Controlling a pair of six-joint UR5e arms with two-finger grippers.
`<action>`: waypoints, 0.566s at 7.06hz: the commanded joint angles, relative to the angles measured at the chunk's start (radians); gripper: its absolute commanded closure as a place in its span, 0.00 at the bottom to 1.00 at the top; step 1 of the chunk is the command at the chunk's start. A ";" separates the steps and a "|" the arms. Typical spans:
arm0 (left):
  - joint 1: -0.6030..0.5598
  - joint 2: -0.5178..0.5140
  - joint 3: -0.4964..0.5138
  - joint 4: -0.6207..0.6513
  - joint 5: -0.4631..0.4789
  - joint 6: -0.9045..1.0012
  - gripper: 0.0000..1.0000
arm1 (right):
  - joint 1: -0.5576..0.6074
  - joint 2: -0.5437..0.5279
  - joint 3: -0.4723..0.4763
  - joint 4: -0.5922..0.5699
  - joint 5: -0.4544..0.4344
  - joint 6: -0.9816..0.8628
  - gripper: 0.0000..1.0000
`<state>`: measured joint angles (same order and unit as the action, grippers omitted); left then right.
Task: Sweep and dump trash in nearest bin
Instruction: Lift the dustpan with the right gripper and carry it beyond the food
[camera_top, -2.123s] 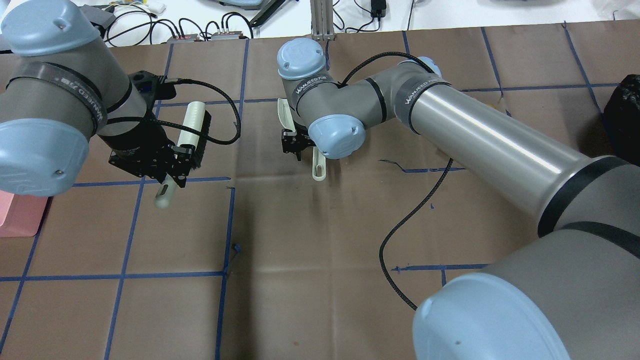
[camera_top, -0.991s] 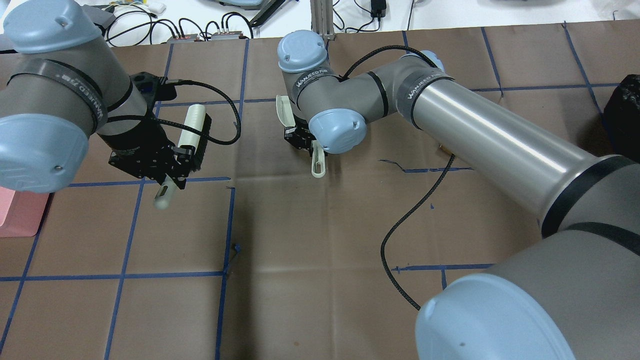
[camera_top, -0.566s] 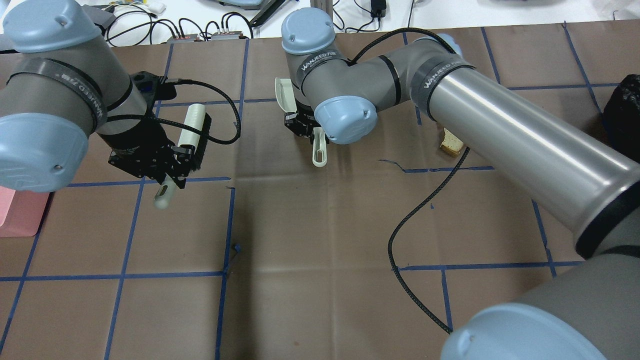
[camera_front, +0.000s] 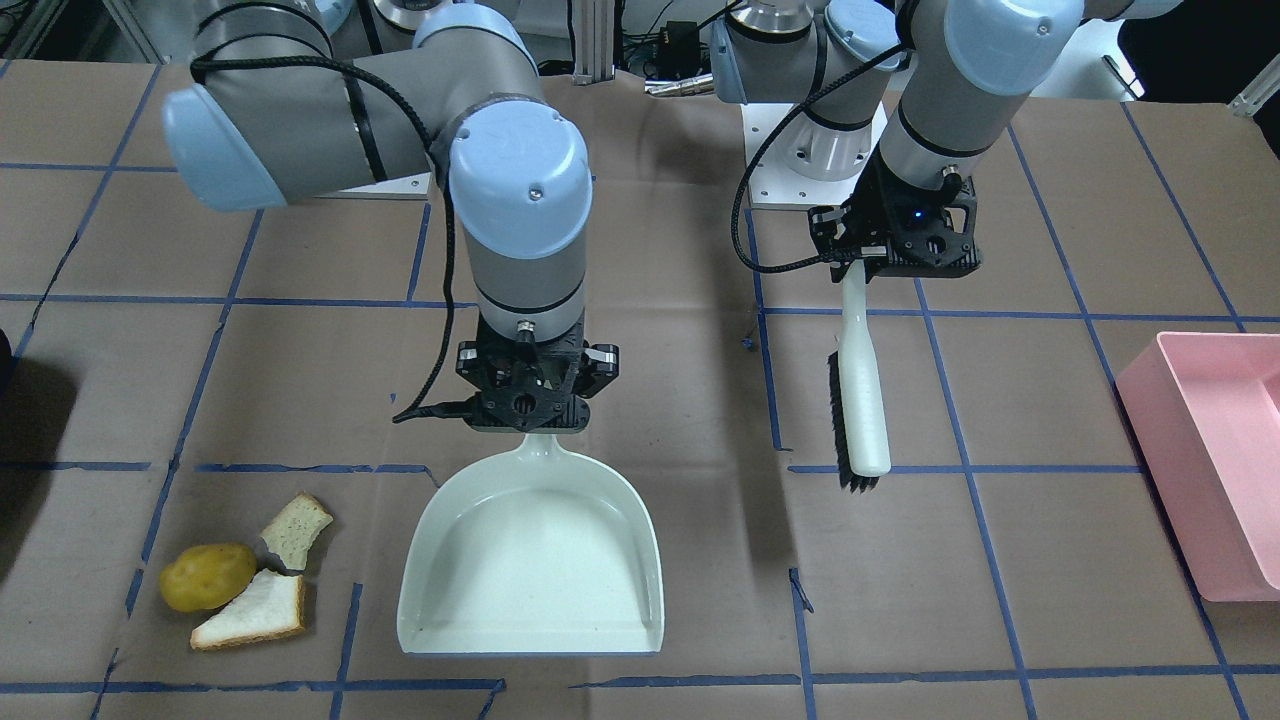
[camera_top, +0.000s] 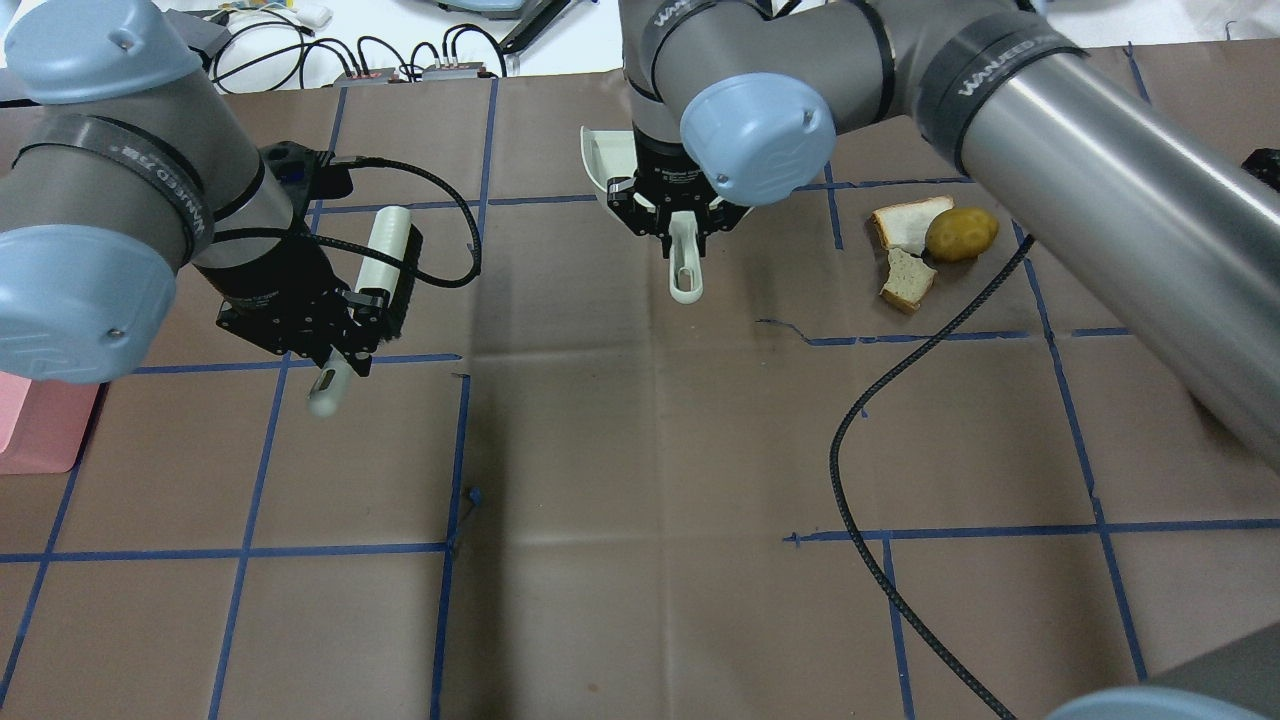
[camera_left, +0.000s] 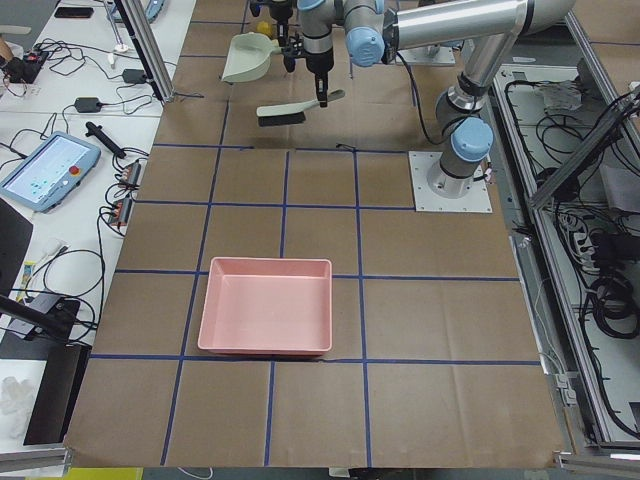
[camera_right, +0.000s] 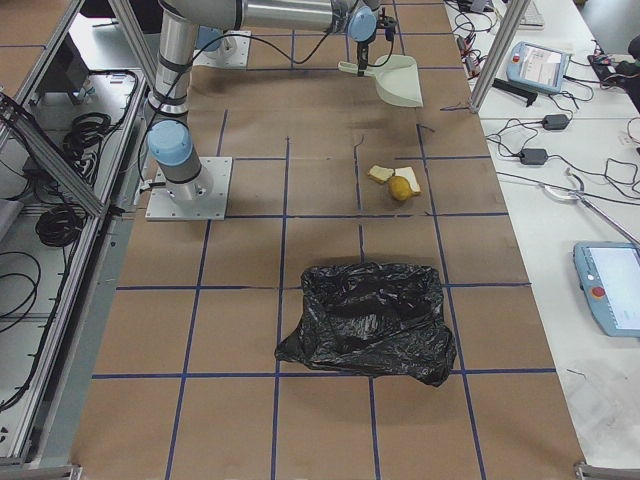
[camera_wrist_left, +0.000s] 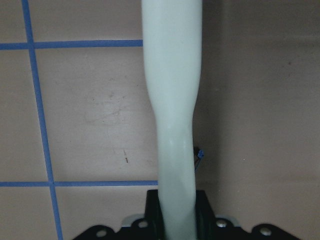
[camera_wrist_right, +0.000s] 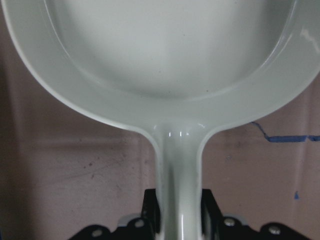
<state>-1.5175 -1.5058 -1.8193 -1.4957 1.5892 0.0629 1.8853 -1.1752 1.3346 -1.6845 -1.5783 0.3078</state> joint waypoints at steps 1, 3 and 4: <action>-0.001 -0.001 0.000 0.000 0.000 0.000 0.99 | -0.110 -0.061 -0.037 0.150 -0.003 -0.212 0.97; -0.003 -0.002 0.000 0.000 0.000 0.000 0.99 | -0.252 -0.130 -0.025 0.239 -0.015 -0.570 0.97; -0.003 -0.002 0.000 0.002 0.000 0.000 0.99 | -0.314 -0.141 -0.025 0.244 -0.041 -0.728 0.97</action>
<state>-1.5199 -1.5073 -1.8193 -1.4953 1.5892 0.0629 1.6537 -1.2916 1.3069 -1.4655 -1.5981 -0.2149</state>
